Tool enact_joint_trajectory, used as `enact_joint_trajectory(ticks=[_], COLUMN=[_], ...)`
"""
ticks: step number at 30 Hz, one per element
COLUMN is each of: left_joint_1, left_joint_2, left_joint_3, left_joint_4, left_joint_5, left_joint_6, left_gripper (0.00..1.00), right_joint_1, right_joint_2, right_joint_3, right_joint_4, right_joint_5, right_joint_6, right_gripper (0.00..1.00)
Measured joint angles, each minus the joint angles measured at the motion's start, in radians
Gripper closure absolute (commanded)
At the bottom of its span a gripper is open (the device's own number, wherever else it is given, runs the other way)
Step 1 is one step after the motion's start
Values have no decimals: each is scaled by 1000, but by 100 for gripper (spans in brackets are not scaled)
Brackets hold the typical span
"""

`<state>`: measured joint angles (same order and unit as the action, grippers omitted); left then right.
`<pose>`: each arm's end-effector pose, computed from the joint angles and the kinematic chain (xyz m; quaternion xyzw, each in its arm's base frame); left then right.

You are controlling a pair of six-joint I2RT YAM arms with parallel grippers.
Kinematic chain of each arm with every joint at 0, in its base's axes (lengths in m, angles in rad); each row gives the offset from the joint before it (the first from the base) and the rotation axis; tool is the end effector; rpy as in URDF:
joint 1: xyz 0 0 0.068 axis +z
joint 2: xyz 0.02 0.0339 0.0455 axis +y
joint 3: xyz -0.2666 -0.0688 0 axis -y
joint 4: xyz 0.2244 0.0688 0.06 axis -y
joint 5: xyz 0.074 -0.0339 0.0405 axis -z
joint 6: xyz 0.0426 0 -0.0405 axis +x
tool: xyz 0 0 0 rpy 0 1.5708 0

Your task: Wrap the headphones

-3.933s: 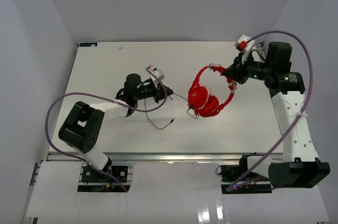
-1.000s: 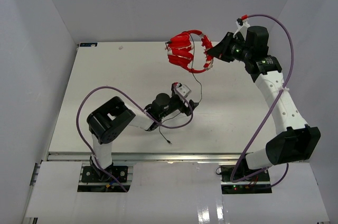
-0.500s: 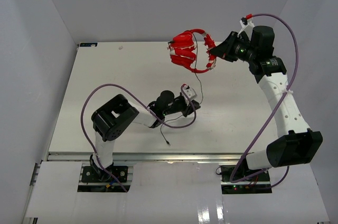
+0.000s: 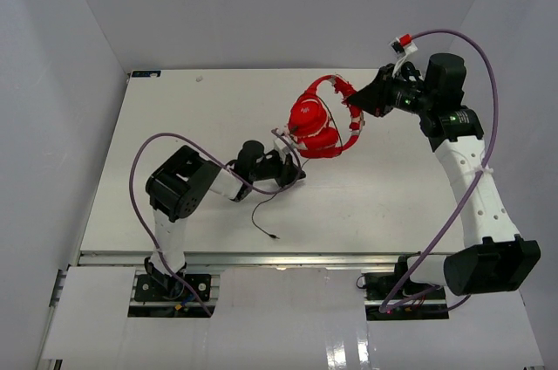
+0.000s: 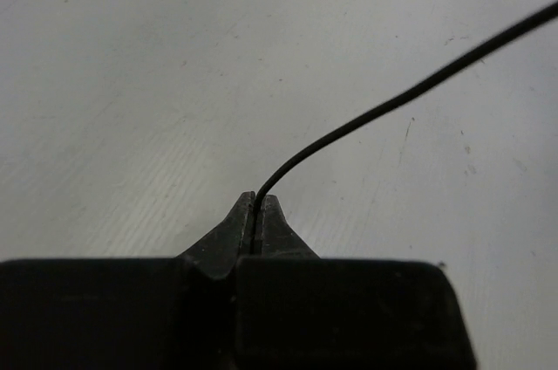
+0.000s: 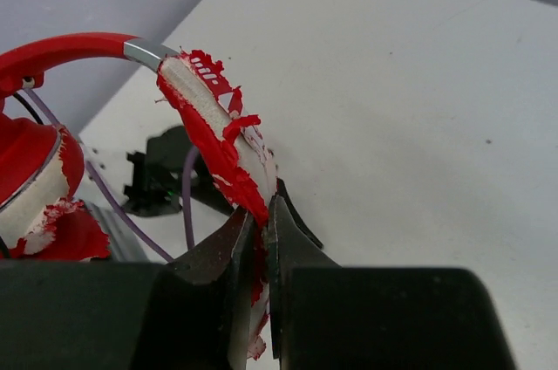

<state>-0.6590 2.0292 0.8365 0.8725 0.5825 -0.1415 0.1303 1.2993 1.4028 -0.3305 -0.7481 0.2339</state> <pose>0.2865 -0.2516 0.1317 0.3612 0.7078 -0.4329 0.4257 0.2620 0.0636 0.4295 -0.1894 0.7393 0.3862 0.5181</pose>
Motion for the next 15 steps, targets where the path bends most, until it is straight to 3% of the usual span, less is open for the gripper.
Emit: enact_joint_trajectory(ticks=[4, 7, 12, 15], left_joint_1=[152, 269, 355, 354], left_joint_2=[-79, -111, -107, -113], left_joint_3=[19, 144, 430, 526], left_joint_4=[-151, -373, -768, -901], left_joint_5=[138, 245, 367, 435], left_joint_6=[-43, -50, -60, -107], left_gripper=[100, 100, 100, 100], right_joint_1=[6, 51, 197, 272], right_joint_2=[-73, -143, -178, -161], right_joint_3=[-35, -122, -274, -352], right_joint_4=[-84, -120, -117, -58], right_joint_5=[32, 132, 385, 596], right_joint_6=[-334, -569, -786, -833], right_gripper=[92, 92, 92, 92])
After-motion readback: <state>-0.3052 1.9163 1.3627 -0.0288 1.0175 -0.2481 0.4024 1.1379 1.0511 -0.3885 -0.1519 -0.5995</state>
